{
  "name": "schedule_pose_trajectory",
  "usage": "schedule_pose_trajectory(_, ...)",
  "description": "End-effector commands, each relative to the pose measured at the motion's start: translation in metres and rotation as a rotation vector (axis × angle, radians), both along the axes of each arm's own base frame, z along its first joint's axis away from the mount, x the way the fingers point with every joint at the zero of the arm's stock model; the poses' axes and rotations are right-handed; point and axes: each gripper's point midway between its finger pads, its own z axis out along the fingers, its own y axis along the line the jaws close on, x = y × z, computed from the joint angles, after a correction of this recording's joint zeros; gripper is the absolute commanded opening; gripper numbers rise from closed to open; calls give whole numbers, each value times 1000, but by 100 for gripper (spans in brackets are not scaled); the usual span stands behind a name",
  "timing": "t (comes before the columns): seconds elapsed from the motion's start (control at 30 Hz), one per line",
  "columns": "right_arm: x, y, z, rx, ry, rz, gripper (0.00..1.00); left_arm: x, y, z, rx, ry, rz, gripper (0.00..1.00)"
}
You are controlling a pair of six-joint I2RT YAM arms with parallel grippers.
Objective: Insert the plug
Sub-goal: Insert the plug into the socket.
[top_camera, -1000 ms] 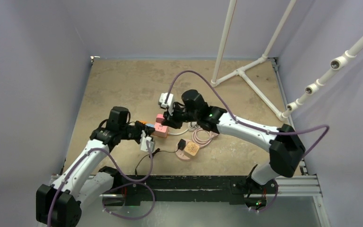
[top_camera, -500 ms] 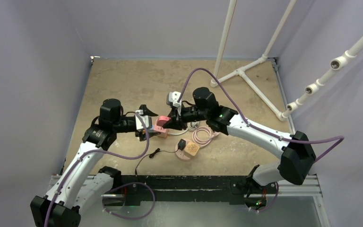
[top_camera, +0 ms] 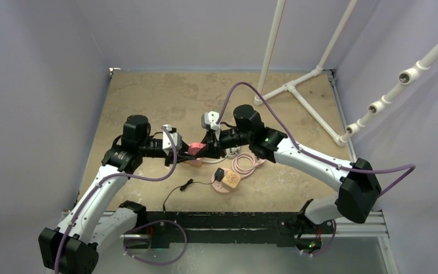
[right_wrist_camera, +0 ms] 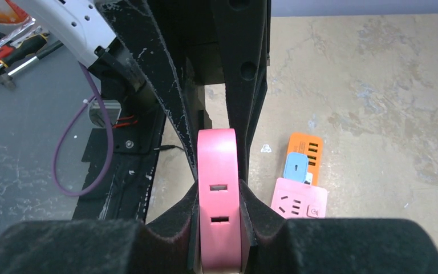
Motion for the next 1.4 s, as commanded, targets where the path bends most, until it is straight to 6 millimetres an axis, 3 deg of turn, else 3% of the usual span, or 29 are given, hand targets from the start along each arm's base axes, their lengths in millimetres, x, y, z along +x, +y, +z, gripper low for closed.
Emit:
schedule_pose_trajectory(0.0,1,4,28,65,-37,11,0,-8,-3,16,-16,-91,-86,10)
schedule_pose_trajectory(0.27,15,4,26,42,-49,-56,0,-10,0,8,12,-99,-85,13)
schedule_pose_trajectory(0.3,19,4,25,37,-52,-80,0,-9,1,7,15,-96,-80,18)
schedule_pose_trajectory(0.33,24,4,23,29,-52,-105,0,-8,1,4,23,-89,-70,31)
schedule_pose_trajectory(0.47,39,6,6,-28,-42,-159,0,3,11,-12,95,-101,14,58)
schedule_pose_trajectory(0.57,47,3,-11,-75,-37,-184,0,21,24,-31,174,-171,121,63)
schedule_pose_trajectory(0.63,54,-1,-16,-87,-31,-203,0,31,34,-43,223,-226,175,62)
schedule_pose_trajectory(0.77,65,-7,-24,-92,-12,-220,0,41,46,-70,314,-323,193,47)
schedule_pose_trajectory(0.93,76,1,-46,-126,17,-198,0,37,45,-96,352,-450,95,36)
schedule_pose_trajectory(1.13,84,14,-51,-110,18,-175,0,43,42,-111,367,-585,32,20)
schedule_pose_trajectory(1.37,88,19,-61,-118,25,-174,0,44,41,-114,371,-695,9,17)
